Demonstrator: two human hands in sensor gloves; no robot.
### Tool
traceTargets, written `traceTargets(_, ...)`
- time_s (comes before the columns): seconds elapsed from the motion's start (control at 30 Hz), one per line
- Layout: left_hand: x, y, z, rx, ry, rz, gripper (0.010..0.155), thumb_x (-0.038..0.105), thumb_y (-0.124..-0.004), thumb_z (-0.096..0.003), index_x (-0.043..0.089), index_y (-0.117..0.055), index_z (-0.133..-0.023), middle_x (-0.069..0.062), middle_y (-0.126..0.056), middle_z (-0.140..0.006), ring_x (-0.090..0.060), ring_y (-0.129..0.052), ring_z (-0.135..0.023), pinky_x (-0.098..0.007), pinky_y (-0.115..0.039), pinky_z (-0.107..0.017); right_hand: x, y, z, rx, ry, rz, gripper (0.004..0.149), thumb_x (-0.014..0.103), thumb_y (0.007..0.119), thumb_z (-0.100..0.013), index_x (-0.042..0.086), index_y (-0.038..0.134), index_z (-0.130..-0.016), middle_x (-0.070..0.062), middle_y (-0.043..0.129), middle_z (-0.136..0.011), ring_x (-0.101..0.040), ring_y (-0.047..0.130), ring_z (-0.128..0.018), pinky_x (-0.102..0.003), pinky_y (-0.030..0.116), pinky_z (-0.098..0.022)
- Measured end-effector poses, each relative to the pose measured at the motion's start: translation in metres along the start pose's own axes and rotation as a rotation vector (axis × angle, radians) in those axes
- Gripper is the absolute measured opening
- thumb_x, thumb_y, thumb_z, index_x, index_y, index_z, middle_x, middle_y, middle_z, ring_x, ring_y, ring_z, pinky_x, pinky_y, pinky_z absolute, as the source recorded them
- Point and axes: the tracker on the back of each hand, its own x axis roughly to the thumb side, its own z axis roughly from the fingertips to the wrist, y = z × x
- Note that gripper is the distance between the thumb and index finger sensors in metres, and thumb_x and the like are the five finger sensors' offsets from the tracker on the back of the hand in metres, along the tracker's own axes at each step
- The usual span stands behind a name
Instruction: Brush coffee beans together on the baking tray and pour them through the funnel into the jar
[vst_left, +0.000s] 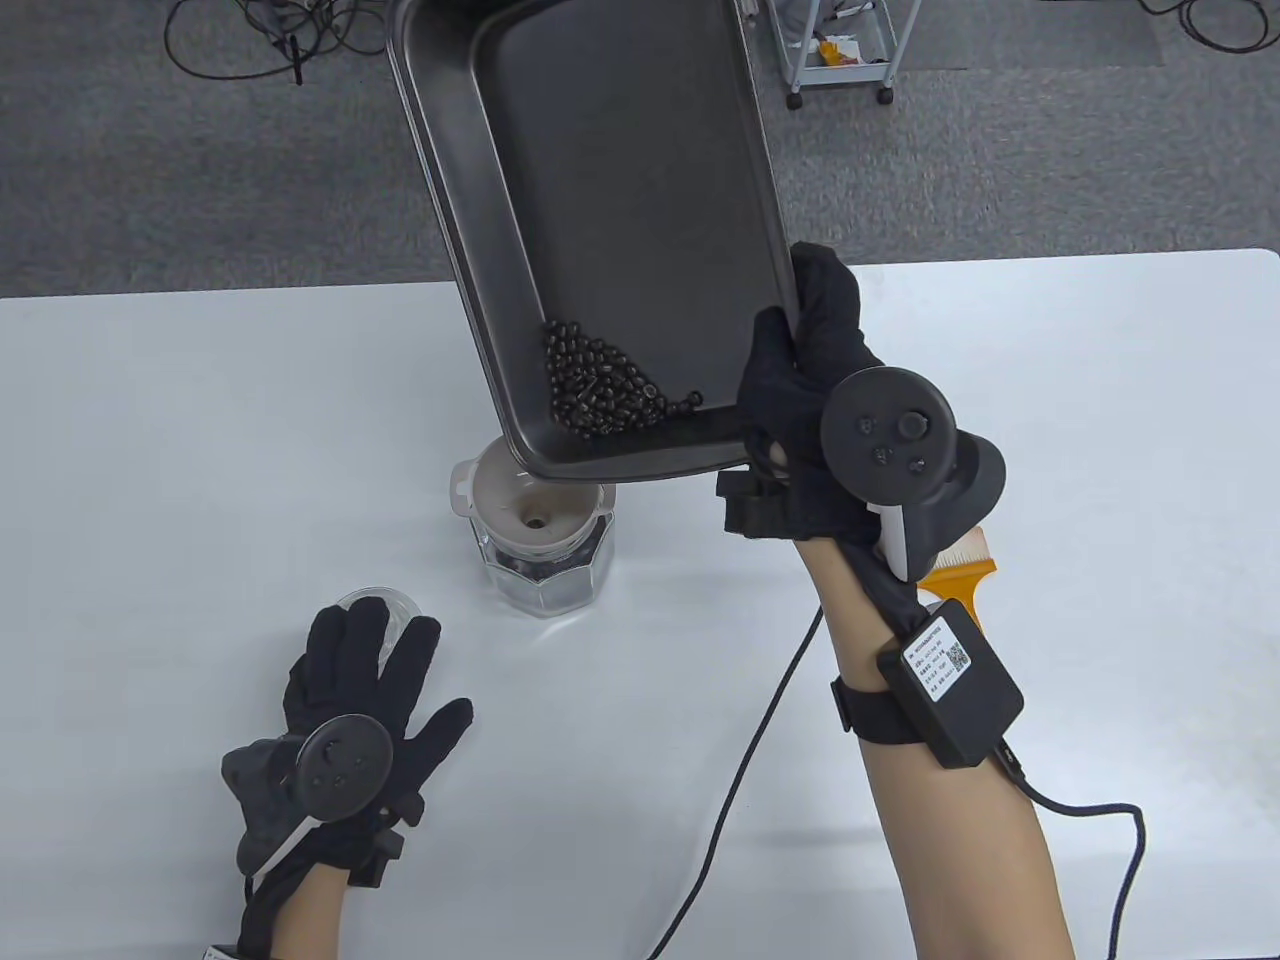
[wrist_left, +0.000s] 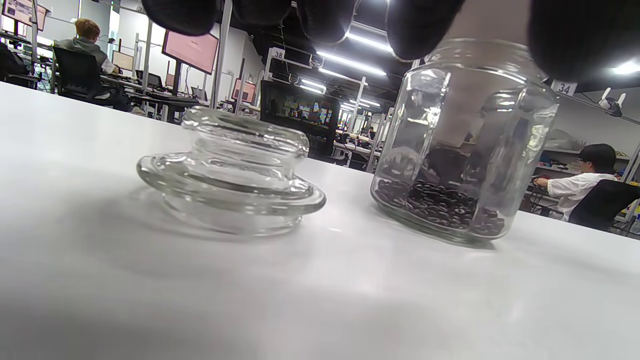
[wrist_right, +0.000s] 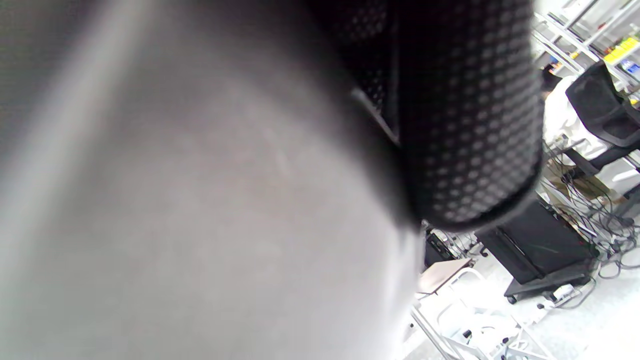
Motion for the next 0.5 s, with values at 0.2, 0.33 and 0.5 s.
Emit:
traceTargets(0.2,0.001,0.000,0.001,0.001,-0.007,-0.002,0.080,0.078,-0.074,-0.0423,0.047,-0.047,-0.111,-0.003,-0.038,-0.126,-0.041,-0.033,-0.116,-0.064,-0.047,-0.080,0.009,0.000,0.003,-0.021,-0.038,0.026,0.049,0.042,0.095,-0.048,0.040,0.065,-0.086,0.017,0.094,-0.083,-0.016,0.103,-0.068,-0.031,0.103,-0.025)
traceTargets(0.33,0.001,0.000,0.001,0.003,-0.008,0.000,0.080,0.078,-0.074,-0.0423,0.047,-0.047,-0.111,-0.003,-0.038,-0.126,-0.041,-0.033,-0.116,-0.064,-0.047,-0.080,0.014,0.000,0.006,-0.043,-0.070,0.049,0.049,0.042,0.095,-0.048,0.040,0.065,-0.087,0.017,0.093,-0.083,-0.016,0.103,-0.069,-0.031,0.103,-0.026)
traceTargets(0.5,0.001,0.000,0.001,0.002,-0.008,0.005,0.080,0.078,-0.074,-0.0421,0.047,-0.048,-0.111,-0.003,-0.038,-0.126,-0.041,-0.033,-0.116,-0.064,-0.047,-0.080,0.019,-0.002,0.008,-0.059,-0.094,0.062,0.050,0.043,0.095,-0.048,0.041,0.064,-0.087,0.017,0.093,-0.084,-0.016,0.102,-0.069,-0.031,0.103,-0.026)
